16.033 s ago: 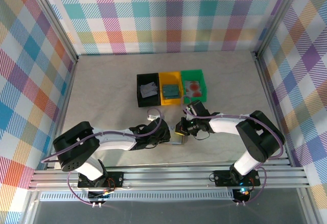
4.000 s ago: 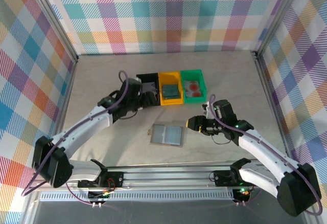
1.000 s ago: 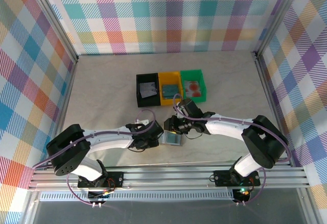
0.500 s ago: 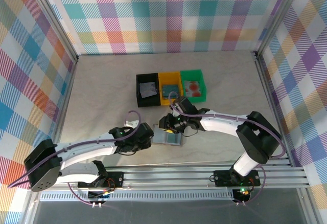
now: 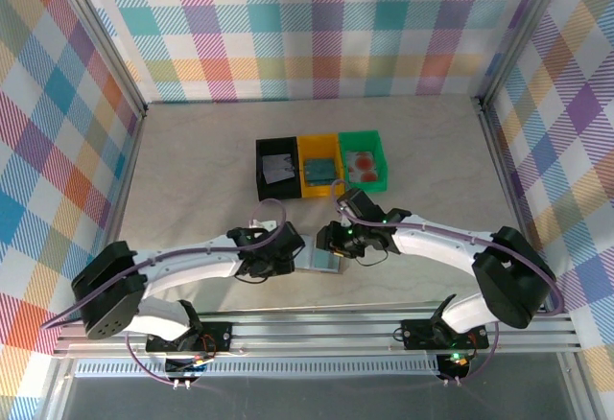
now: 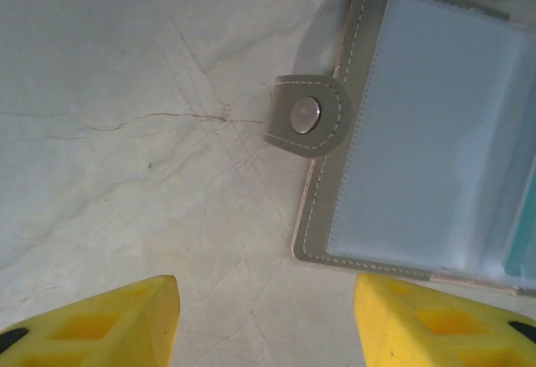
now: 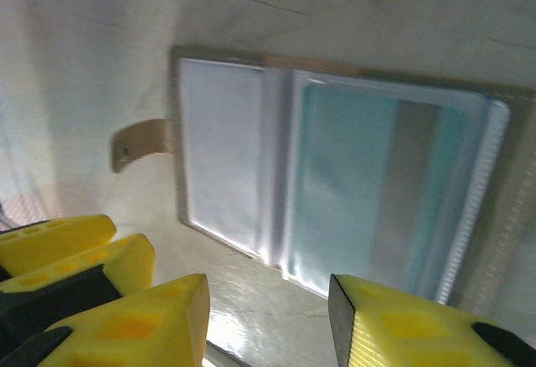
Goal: Take the credit cards out of the card holder
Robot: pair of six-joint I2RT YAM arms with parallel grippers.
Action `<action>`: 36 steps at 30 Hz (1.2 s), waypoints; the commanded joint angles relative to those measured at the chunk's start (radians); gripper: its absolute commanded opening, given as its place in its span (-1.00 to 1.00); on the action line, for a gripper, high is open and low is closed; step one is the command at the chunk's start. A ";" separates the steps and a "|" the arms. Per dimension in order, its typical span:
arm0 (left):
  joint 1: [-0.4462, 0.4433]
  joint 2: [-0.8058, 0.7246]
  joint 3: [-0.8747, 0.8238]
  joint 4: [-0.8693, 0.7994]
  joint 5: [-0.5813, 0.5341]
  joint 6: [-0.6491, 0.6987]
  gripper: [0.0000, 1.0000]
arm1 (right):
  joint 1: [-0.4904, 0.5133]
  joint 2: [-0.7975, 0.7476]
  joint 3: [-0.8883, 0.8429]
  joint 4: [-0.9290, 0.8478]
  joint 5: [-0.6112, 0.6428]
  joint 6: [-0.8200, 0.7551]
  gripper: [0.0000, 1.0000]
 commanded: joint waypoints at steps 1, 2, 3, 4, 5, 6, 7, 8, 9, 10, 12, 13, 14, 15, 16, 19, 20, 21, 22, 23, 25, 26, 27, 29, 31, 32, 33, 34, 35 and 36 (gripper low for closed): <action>-0.007 0.051 0.047 0.011 0.012 0.031 0.15 | -0.001 0.002 -0.009 -0.034 0.023 -0.017 -0.15; -0.003 0.070 0.053 0.016 0.018 0.036 0.15 | -0.002 0.005 -0.009 -0.037 0.024 -0.017 -0.15; 0.003 0.087 0.055 0.021 0.024 0.040 0.15 | -0.005 0.008 -0.007 -0.039 0.025 -0.019 -0.15; 0.010 0.099 0.057 0.026 0.028 0.043 0.15 | -0.008 0.011 -0.007 -0.044 0.029 -0.020 -0.15; 0.020 0.111 0.053 0.038 0.039 0.048 0.15 | -0.011 0.013 -0.004 -0.050 0.034 -0.020 -0.15; 0.030 0.120 0.047 0.052 0.048 0.050 0.15 | -0.015 0.013 -0.005 -0.055 0.036 -0.020 -0.15; 0.037 0.125 0.041 0.064 0.054 0.050 0.15 | -0.017 0.013 -0.006 -0.057 0.040 -0.020 -0.15; 0.047 0.133 0.033 0.078 0.065 0.055 0.15 | -0.020 0.013 -0.007 -0.064 0.045 -0.019 -0.14; 0.058 0.140 0.028 0.088 0.075 0.058 0.15 | -0.023 0.013 -0.008 -0.068 0.050 -0.018 -0.13; 0.065 0.145 0.027 0.092 0.077 0.061 0.15 | -0.025 0.014 -0.008 -0.071 0.051 -0.019 -0.13; 0.076 0.159 0.026 0.100 0.082 0.068 0.15 | -0.030 0.018 -0.007 -0.080 0.060 -0.017 -0.12; 0.078 0.165 0.026 0.102 0.082 0.071 0.15 | -0.032 0.021 -0.007 -0.080 0.058 -0.017 -0.09; 0.081 0.174 0.026 0.104 0.086 0.071 0.15 | -0.032 0.026 -0.007 -0.078 0.055 -0.019 -0.08; 0.083 0.181 0.024 0.109 0.090 0.071 0.15 | -0.034 0.032 -0.004 -0.080 0.055 -0.019 -0.08; 0.083 0.188 0.021 0.116 0.096 0.071 0.14 | -0.034 0.036 -0.004 -0.081 0.056 -0.019 -0.08; 0.083 0.206 -0.003 0.146 0.119 0.058 0.14 | -0.033 0.052 -0.004 -0.074 0.053 -0.015 -0.08; 0.083 0.210 -0.012 0.156 0.125 0.054 0.14 | -0.033 0.054 -0.006 -0.068 0.050 -0.014 -0.08; 0.083 0.217 -0.023 0.169 0.133 0.049 0.13 | -0.034 0.059 -0.005 -0.060 0.045 -0.014 -0.08; 0.083 0.221 -0.034 0.181 0.138 0.043 0.13 | -0.033 0.065 -0.007 -0.057 0.040 -0.014 -0.09; 0.083 0.225 -0.041 0.190 0.144 0.038 0.13 | -0.034 0.071 -0.005 -0.055 0.038 -0.014 -0.09; 0.081 0.230 -0.055 0.208 0.153 0.031 0.12 | -0.033 0.081 -0.001 -0.050 0.036 -0.016 -0.11; 0.081 0.232 -0.060 0.215 0.158 0.027 0.13 | -0.033 0.086 -0.001 -0.041 0.031 -0.016 -0.13; 0.080 0.231 -0.066 0.220 0.160 0.025 0.13 | -0.034 0.090 -0.001 -0.034 0.025 -0.014 -0.14; 0.078 0.232 -0.072 0.229 0.164 0.021 0.12 | -0.033 0.098 0.003 -0.027 0.018 -0.013 -0.17; 0.077 0.235 -0.072 0.231 0.165 0.021 0.12 | -0.033 0.110 0.009 -0.023 0.016 -0.015 -0.20; 0.077 0.236 -0.072 0.234 0.166 0.021 0.12 | -0.032 0.115 0.011 -0.021 0.014 -0.014 -0.23; 0.075 0.238 -0.073 0.238 0.169 0.020 0.12 | -0.032 0.119 0.012 -0.018 0.012 -0.015 -0.25; 0.075 0.239 -0.074 0.240 0.168 0.019 0.12 | -0.032 0.123 0.014 -0.016 0.011 -0.014 -0.26; 0.074 0.243 -0.076 0.245 0.171 0.018 0.12 | -0.032 0.127 0.015 -0.015 0.009 -0.015 -0.28; 0.074 0.245 -0.079 0.249 0.172 0.017 0.12 | -0.032 0.126 0.015 -0.014 0.008 -0.014 -0.29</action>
